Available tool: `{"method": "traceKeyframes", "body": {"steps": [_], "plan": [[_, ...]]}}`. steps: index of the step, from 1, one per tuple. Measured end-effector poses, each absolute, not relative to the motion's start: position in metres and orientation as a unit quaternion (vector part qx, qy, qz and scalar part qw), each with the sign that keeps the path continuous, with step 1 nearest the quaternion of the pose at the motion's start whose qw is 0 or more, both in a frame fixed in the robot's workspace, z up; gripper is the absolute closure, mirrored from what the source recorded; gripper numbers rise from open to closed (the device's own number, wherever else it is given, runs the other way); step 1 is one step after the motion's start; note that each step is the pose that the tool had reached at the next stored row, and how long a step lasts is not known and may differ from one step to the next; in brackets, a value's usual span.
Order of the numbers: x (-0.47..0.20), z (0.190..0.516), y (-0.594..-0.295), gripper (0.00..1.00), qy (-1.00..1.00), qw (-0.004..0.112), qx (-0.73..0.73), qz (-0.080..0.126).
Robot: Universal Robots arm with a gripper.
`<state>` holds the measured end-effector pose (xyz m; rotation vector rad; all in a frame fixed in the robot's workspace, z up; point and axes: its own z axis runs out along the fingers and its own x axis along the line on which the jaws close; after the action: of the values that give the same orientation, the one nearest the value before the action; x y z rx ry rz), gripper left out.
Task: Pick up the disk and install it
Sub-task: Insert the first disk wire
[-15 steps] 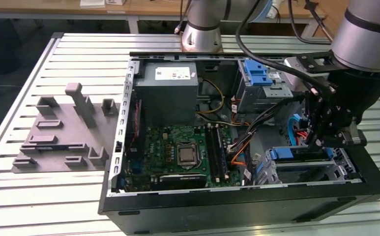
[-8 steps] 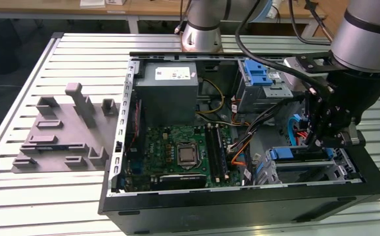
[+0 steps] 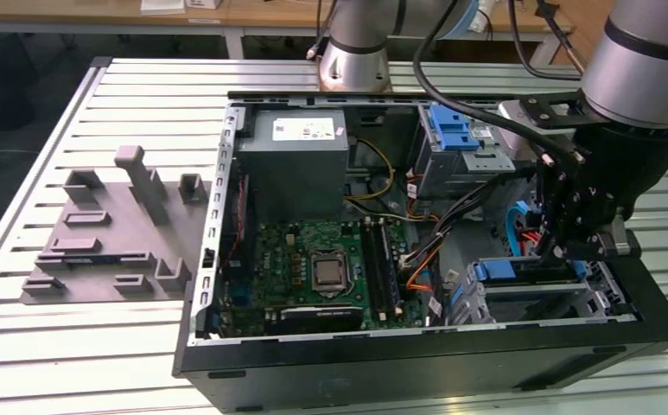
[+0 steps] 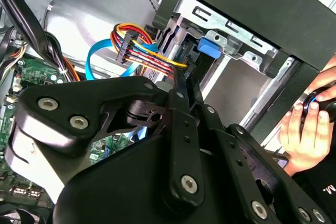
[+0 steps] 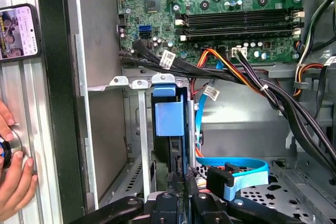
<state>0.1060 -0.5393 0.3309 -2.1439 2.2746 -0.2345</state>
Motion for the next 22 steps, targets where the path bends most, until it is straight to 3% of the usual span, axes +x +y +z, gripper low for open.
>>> {"method": "traceKeyframes", "body": {"steps": [22], "plan": [[0.1108,0.3313,-0.5393,0.83,0.732,-0.001,-0.678,-0.068]]}}
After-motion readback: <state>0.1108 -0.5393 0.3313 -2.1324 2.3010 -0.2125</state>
